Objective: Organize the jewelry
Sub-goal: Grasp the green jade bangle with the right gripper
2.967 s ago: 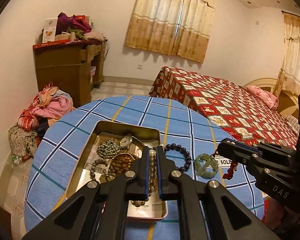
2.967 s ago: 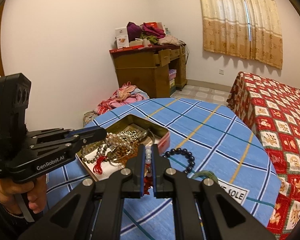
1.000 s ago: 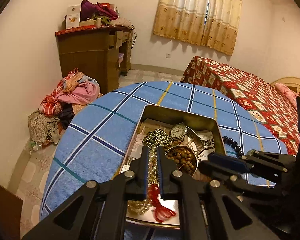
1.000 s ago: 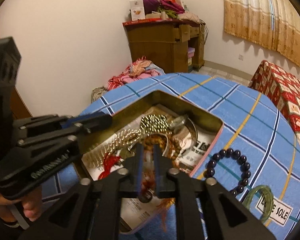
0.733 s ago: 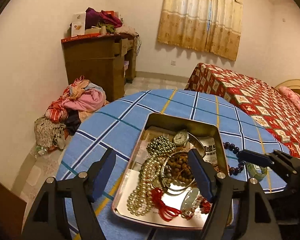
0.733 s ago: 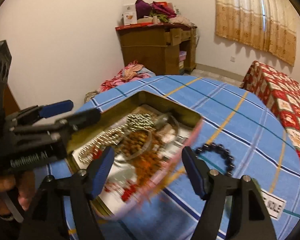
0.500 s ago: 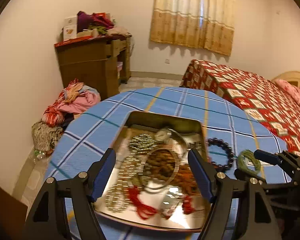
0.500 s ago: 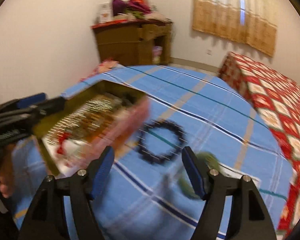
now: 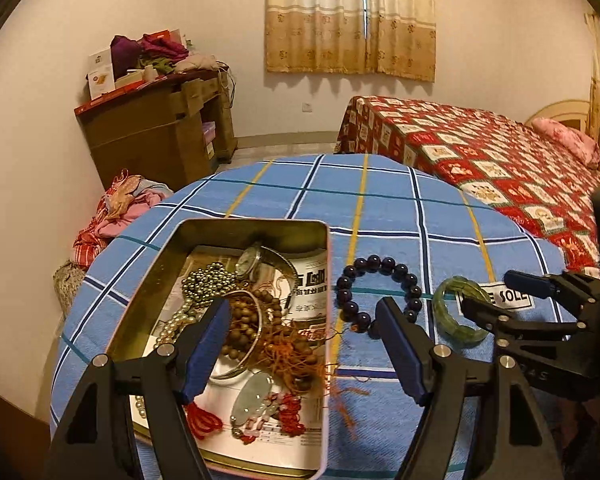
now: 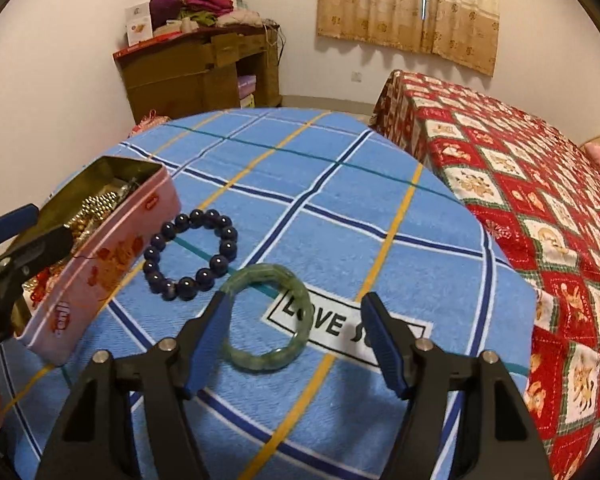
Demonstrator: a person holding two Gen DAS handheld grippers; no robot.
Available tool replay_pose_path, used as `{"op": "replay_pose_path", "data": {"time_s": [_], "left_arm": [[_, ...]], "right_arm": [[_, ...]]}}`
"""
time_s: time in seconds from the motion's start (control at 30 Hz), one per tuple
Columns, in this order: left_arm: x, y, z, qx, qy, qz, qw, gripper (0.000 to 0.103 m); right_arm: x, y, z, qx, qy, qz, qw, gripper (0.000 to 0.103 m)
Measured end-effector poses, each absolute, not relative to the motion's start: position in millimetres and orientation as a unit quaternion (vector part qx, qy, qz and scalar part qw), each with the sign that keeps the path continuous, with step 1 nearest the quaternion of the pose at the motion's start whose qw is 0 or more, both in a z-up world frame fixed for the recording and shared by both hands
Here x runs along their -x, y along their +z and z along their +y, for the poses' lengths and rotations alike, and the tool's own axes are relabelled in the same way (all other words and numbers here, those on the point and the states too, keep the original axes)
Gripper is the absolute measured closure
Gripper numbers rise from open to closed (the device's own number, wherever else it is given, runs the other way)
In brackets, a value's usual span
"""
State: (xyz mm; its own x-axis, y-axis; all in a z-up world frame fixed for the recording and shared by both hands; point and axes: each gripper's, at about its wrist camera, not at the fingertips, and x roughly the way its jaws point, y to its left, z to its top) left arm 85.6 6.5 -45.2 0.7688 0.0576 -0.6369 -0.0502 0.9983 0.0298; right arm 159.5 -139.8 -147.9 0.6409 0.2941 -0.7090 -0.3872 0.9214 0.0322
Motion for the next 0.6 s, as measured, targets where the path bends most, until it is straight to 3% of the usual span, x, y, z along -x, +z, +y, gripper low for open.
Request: {"op": "replay_pose_path", "data": {"time_s": [0.17, 0.2, 0.23, 0.3, 0.6], "left_arm": [[-90, -46, -2, -0.012, 0.023, 0.342, 0.939, 0.029], [-92, -47, -4, -0.013, 0.021, 0.343, 0.939, 0.029], [-93, -47, -7, -0.014, 0.019, 0.343, 0.939, 0.029], [-95, -47, -13, -0.019, 0.013, 0.345, 0.938, 0.029], [-110, -52, -40, -0.036, -0.013, 0.356, 0.934, 0.033]], "right_arm": [[-168, -156, -136, 0.077, 0.187, 0.403, 0.893, 0.048], [-171, -160, -135, 0.078, 0.192, 0.414, 0.886, 0.061], [-172, -161, -136, 0.078, 0.193, 0.417, 0.885, 0.065], [-170, -160, -138, 0.079, 0.196, 0.415, 0.885, 0.091], [-166, -159, -163, 0.047, 0.169, 0.403, 0.898, 0.092]]}}
